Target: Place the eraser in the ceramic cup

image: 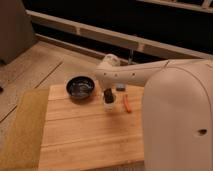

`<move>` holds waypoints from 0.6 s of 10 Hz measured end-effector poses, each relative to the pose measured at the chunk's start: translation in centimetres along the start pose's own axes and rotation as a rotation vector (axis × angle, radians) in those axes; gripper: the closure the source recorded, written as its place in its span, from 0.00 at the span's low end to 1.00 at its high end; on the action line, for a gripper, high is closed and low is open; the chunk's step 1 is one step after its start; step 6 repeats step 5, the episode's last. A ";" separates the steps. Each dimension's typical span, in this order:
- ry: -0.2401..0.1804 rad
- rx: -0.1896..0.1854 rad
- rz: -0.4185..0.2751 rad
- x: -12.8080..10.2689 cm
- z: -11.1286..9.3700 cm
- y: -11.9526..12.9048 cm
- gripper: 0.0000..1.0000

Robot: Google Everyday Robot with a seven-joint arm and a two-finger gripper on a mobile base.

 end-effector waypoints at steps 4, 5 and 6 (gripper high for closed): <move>0.001 -0.006 0.004 0.0 0.0 0.0 0.27; 0.000 -0.008 0.004 0.0 -0.1 0.0 0.27; 0.000 -0.008 0.004 0.0 -0.1 0.0 0.27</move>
